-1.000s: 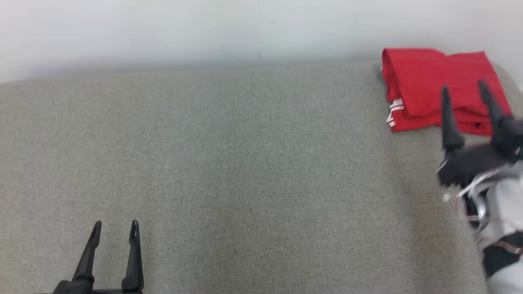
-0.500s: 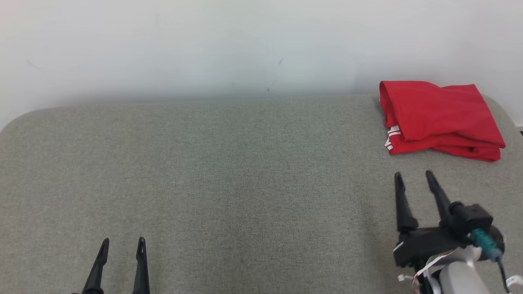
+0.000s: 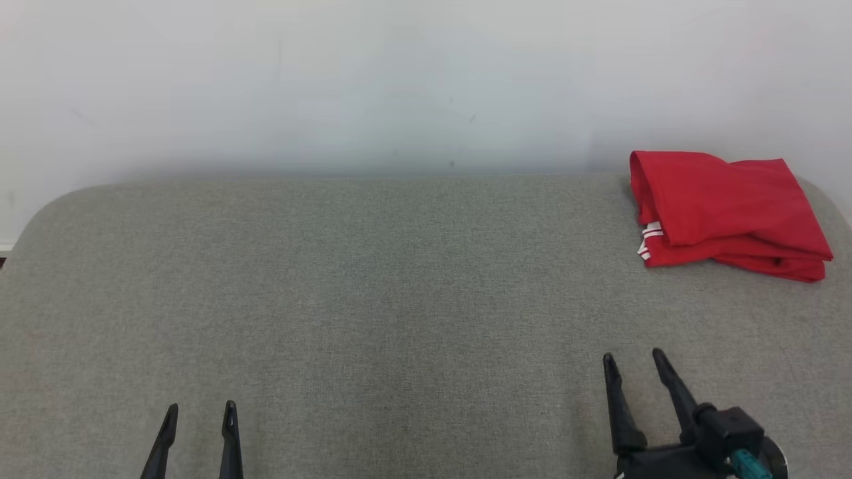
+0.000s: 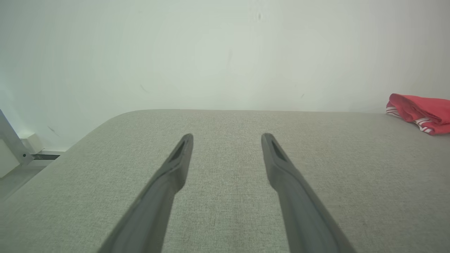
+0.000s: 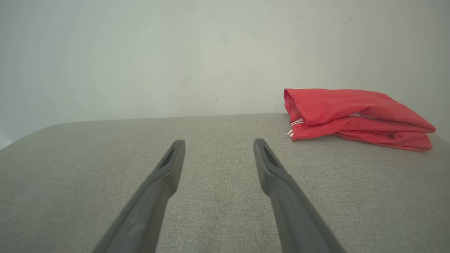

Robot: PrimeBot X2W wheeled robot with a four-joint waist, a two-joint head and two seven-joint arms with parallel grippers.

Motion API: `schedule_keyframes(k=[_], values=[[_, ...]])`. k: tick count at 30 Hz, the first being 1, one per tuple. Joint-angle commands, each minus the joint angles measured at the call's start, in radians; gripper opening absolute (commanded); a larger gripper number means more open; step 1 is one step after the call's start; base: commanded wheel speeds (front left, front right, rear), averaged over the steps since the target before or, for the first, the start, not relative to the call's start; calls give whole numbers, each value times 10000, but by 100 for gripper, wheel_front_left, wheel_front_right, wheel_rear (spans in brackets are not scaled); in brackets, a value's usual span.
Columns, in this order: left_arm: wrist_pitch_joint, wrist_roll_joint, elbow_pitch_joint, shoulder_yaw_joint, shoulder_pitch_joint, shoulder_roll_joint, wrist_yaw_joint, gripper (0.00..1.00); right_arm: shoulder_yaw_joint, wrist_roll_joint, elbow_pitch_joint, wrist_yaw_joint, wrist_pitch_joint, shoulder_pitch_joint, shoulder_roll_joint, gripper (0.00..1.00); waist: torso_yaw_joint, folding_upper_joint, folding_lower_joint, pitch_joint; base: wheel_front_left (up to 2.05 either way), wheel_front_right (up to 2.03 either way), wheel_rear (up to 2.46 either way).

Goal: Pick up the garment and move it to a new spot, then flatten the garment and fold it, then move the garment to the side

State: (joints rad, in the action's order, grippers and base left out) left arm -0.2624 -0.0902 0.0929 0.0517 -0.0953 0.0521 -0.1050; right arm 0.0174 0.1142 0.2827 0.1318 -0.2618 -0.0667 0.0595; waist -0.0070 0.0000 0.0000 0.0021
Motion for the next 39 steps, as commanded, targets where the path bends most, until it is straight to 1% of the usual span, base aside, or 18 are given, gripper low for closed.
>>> schedule_keyframes(k=[1, 3, 11, 27, 39], values=[[-18, -22, 50, 37, -24, -20, 26, 100, 124, -31, -86, -30, -44, 277, -76, 100, 60, 0, 0, -23, 0, 0, 0], [-18, -38, 100, 39, -9, -20, 24, 100, 113, -48, -242, -30, -46, 462, -80, 100, 117, 0, 0, -37, 0, 0, 0], [-18, -147, 249, 16, -41, -25, 118, 100, 180, 516, -647, -30, -45, 976, -97, 100, 237, 0, 0, -86, 0, 0, 0], [-18, -257, 366, -205, -177, -24, -79, 100, -58, 555, -479, -30, -46, 1061, -103, 100, 286, 0, 0, -172, 0, 0, 0], [-18, -248, 411, -201, -152, -25, -46, 100, -83, 594, -441, -30, -46, 1059, -103, 100, 264, 0, 0, -178, 0, 0, 0]])
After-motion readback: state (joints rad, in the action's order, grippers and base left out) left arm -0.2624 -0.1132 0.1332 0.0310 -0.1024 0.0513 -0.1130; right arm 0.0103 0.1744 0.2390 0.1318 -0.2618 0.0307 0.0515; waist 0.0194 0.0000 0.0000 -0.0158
